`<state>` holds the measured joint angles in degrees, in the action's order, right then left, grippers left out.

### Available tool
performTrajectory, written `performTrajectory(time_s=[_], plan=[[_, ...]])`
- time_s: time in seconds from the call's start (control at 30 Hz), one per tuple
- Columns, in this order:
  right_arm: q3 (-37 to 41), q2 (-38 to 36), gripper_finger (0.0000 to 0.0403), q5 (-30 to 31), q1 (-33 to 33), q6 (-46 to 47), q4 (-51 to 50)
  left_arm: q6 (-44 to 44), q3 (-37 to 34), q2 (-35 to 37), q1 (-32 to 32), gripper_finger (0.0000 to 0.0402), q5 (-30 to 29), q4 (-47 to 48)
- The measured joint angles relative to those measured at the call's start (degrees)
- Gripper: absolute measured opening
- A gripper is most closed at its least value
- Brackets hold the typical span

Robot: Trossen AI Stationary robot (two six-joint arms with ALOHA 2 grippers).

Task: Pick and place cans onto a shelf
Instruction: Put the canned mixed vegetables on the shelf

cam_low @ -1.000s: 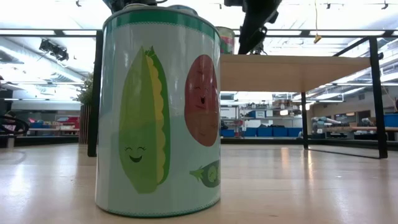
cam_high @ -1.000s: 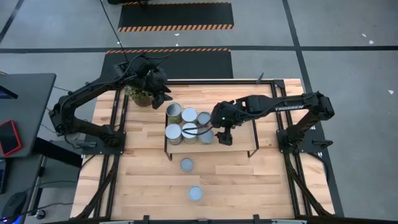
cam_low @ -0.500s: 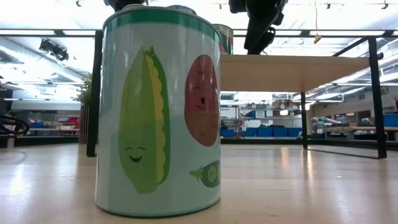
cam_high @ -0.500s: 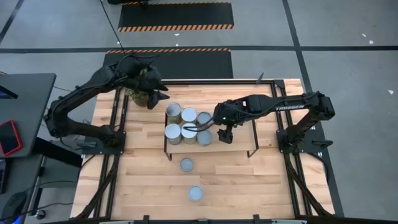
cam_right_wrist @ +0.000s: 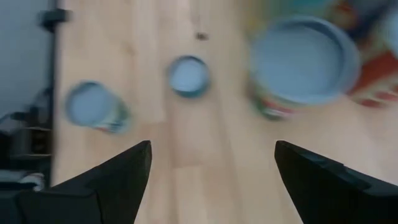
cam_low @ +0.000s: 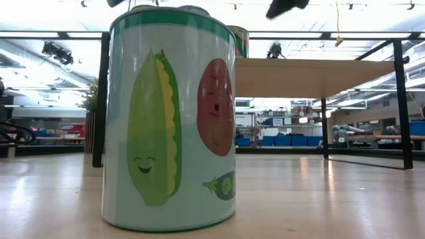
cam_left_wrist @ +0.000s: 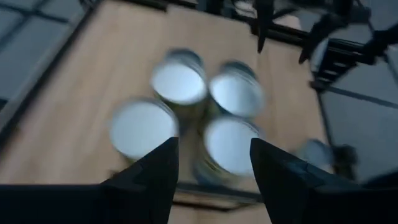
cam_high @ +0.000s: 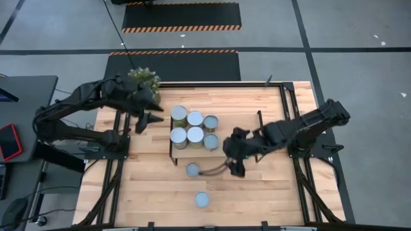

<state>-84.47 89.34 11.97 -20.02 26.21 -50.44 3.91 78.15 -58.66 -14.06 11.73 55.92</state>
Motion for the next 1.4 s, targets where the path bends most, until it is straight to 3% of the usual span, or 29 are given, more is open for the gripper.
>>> performTrajectory(time_s=[0.17,0.27,0.43,0.6,0.77,1.07,1.2,1.4], plan=[[0.00,0.59,0.0348,-1.07,-4.29,-0.75,8.14,7.74,0.00,0.54,9.56,0.0203,-0.99,5.12],[-0.10,1.44,0.0348,-0.89,-5.77,0.48,14.56,7.57,-0.19,0.57,14.31,0.0203,-2.43,7.54],[-0.07,4.98,0.0348,5.69,-8.58,10.43,19.87,3.15,-2.34,1.72,18.76,0.0203,-4.44,7.00],[-0.03,9.87,0.0348,6.37,-10.41,15.05,24.94,2.63,-9.22,5.44,23.56,0.0203,-4.22,1.83],[-0.93,14.89,0.0348,6.36,-11.73,16.05,26.83,7.93,-16.98,9.96,27.43,0.0203,-4.28,-3.63],[-11.80,25.33,0.0348,6.40,-11.93,4.86,22.87,20.83,-27.37,14.78,31.33,0.0203,-9.92,-11.04],[-16.48,29.66,0.0348,6.18,-11.66,-0.44,19.92,22.50,-28.03,15.27,32.48,0.0203,-11.08,-10.71],[-21.21,35.11,0.0352,0.42,-11.29,-7.87,18.28,23.88,-28.04,15.55,32.69,0.0203,-11.34,-10.84]])
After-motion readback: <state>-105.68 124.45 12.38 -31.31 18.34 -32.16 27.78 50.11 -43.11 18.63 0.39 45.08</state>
